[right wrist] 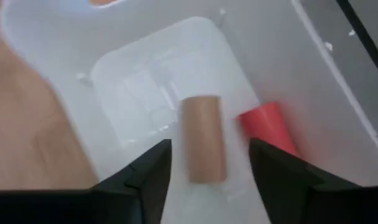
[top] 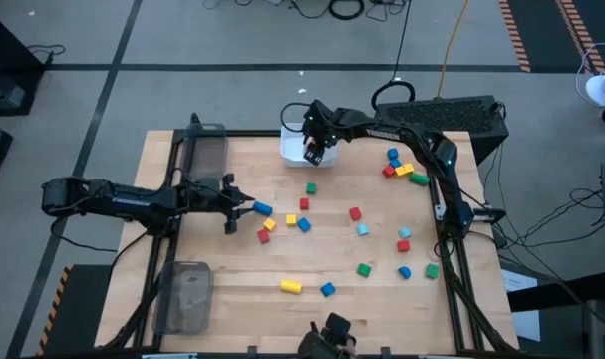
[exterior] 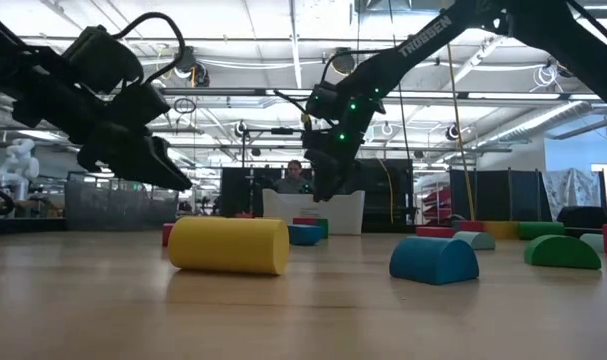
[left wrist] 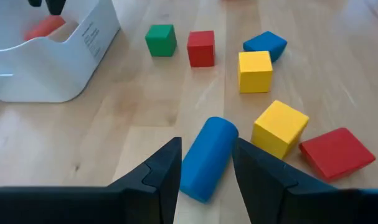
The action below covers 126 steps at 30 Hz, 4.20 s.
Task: Sort blocks by size
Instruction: Put the blue cylinder block into the white bin
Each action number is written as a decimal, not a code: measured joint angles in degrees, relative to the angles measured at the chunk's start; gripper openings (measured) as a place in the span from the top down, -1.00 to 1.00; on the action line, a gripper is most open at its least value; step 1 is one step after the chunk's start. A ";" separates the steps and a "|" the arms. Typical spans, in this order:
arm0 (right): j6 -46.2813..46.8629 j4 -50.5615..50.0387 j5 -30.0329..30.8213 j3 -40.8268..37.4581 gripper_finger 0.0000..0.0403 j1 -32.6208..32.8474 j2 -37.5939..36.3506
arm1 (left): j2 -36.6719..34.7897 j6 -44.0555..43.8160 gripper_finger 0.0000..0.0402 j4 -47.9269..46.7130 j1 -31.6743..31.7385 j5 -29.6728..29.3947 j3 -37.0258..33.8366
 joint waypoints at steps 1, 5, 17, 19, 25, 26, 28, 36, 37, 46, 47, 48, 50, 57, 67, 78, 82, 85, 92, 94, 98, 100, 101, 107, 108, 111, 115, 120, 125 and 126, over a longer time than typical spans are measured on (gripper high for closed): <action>-0.25 -0.46 -0.01 -0.03 -0.08 0.24 -0.28 | 0.15 0.31 0.27 0.02 0.00 0.05 0.00; -2.59 -1.04 -0.11 -0.03 -0.18 1.47 -1.92 | 1.44 2.60 0.27 0.31 0.02 -0.02 0.00; -4.09 -1.69 -0.34 -0.03 -0.20 6.37 -3.78 | 9.43 2.45 0.05 6.59 0.17 -0.91 -0.03; -4.09 -2.26 -0.33 -0.03 -0.20 6.99 -3.78 | 10.68 2.05 -0.09 7.51 0.17 -1.94 -0.01; -4.09 -3.51 -0.36 -0.03 -0.20 8.35 -3.78 | 16.73 2.75 -0.28 7.69 0.17 -2.25 2.04; -4.09 -3.53 -0.34 -0.03 -0.20 8.56 -3.78 | 17.85 2.85 -0.28 7.66 0.17 -2.27 2.46; -4.09 -3.71 -0.34 -0.03 -0.20 8.89 -3.78 | 20.12 3.34 -0.28 7.66 0.17 -2.26 3.47; -2.37 -9.42 -0.40 -0.03 -0.20 10.50 -3.78 | 25.67 4.12 -0.23 8.54 0.15 -3.37 5.95; -2.64 -10.54 -0.44 -0.03 -0.20 10.78 -3.77 | 25.84 4.02 -0.20 8.53 0.15 -3.38 6.12; -2.95 -8.08 0.14 -0.03 -0.20 12.41 -4.04 | 26.00 4.11 0.30 7.20 0.22 -7.34 7.59; -2.98 -7.43 0.15 -0.03 -0.20 12.58 -4.07 | 26.00 4.06 0.31 7.22 0.22 -7.99 7.69; -3.31 -7.31 0.12 -0.03 -0.20 12.67 -4.08 | 25.80 3.94 0.31 7.22 0.22 -8.54 7.72; -3.85 -7.42 -0.04 -0.03 -0.20 13.07 -4.08 | 25.58 2.60 0.31 7.69 0.22 -9.52 7.73; -5.07 -5.60 -0.55 -1.88 -0.20 15.84 -4.78 | 23.21 -2.44 0.29 7.89 0.17 -10.14 7.78; -4.77 19.70 -16.28 -17.52 -0.20 17.11 -14.22 | 19.57 -5.14 0.28 11.39 -0.73 -7.35 7.78; -3.95 29.31 -16.66 -21.78 -0.20 19.12 -14.53 | 19.61 -5.07 0.27 22.50 -2.93 -4.39 7.80; -3.35 35.05 -16.50 -21.74 -0.20 20.58 -13.49 | 19.61 -4.74 0.27 25.41 -2.91 -3.52 7.80; -2.95 35.58 -16.02 -21.91 -0.20 21.03 -12.91 | 19.65 -4.62 0.27 26.67 -2.95 -2.72 7.78; -2.62 36.36 -13.63 -21.78 -0.20 21.22 -13.11 | 19.61 -3.68 0.27 27.89 -2.91 -2.09 7.80; -2.53 36.34 -13.63 -21.78 -0.20 21.22 -13.11 | 19.63 -3.50 0.27 27.82 -2.91 -1.93 7.80; -2.51 35.95 -13.60 -21.78 -0.15 21.22 -13.11 | 19.63 -3.47 0.27 27.85 -2.91 -1.85 7.80; -2.51 35.98 -13.60 -21.78 -0.10 21.22 -13.11 | 19.63 -3.48 0.27 27.87 -2.91 -1.85 7.80; -2.51 35.96 -13.60 -21.78 -0.07 21.20 -13.11 | 19.63 -3.48 0.27 27.87 -2.91 -1.85 7.80; -2.51 35.75 -13.59 -21.78 0.10 21.20 -13.11 | 19.63 -3.48 0.27 27.92 -2.91 -1.85 7.80; -2.51 35.73 -13.58 -21.78 0.14 21.20 -13.11 | 19.63 -3.48 0.27 27.98 -2.91 -1.85 7.80; -2.51 35.70 -13.60 -21.78 0.27 21.20 -13.11 | 19.63 -3.54 0.27 28.41 -2.91 -1.88 7.80; -2.53 35.46 -13.80 -21.78 0.42 21.20 -13.11 | 19.63 -3.38 0.26 28.68 -2.91 -1.81 7.76; -2.51 35.29 -13.61 -21.78 0.42 21.08 -13.11 | 19.63 -3.41 0.22 28.81 -2.91 -1.83 7.76; -2.01 32.19 -11.41 -21.78 0.40 20.22 -13.32 | 19.61 -3.59 0.09 28.32 -2.99 -2.03 7.78; -2.01 31.35 -10.76 -21.80 0.40 19.98 -13.41 | 19.61 -3.59 0.05 27.92 -2.99 -2.03 7.78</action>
